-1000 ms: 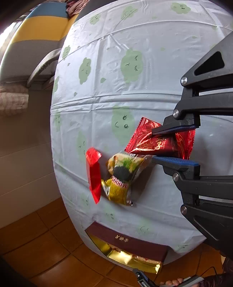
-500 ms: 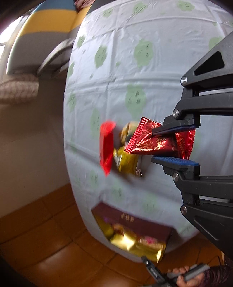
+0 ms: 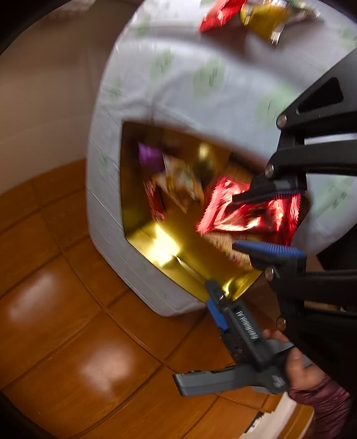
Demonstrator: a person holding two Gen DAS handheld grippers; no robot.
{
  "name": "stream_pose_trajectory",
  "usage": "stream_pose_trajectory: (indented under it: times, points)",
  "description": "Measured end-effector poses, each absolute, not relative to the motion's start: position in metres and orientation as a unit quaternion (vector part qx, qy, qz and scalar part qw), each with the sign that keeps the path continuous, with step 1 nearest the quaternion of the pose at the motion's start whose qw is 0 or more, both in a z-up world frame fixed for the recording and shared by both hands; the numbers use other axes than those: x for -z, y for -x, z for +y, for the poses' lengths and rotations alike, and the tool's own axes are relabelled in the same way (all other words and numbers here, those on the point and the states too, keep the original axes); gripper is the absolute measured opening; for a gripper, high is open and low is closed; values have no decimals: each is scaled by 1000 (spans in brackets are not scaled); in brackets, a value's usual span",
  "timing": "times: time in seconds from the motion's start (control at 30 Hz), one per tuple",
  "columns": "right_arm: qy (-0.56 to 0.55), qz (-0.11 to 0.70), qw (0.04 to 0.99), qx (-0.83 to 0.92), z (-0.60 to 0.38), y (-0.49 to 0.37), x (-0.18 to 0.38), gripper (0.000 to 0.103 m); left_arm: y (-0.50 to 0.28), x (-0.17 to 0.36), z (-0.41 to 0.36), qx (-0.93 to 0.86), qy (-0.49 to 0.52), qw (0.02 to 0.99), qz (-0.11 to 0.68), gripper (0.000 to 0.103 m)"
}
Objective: Organize snacks
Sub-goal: 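Carry the red foil pouch into the tin and open the right gripper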
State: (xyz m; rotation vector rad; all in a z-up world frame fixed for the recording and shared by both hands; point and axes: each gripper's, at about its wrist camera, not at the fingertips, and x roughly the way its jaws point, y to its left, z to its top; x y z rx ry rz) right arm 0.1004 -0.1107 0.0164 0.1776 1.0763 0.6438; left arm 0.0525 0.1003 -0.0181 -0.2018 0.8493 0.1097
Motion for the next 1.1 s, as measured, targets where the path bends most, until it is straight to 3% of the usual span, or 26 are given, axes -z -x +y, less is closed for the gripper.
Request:
stream_pose_trajectory:
  times: [0.57,1.1]
  points:
    - [-25,479,857,-189,-162,-65,-14,40,-47,21,80,-34,66,910,409,51]
    - [20,462,885,-51,-287,-48,-31,40,-34,5,38,9,10,919,394,51]
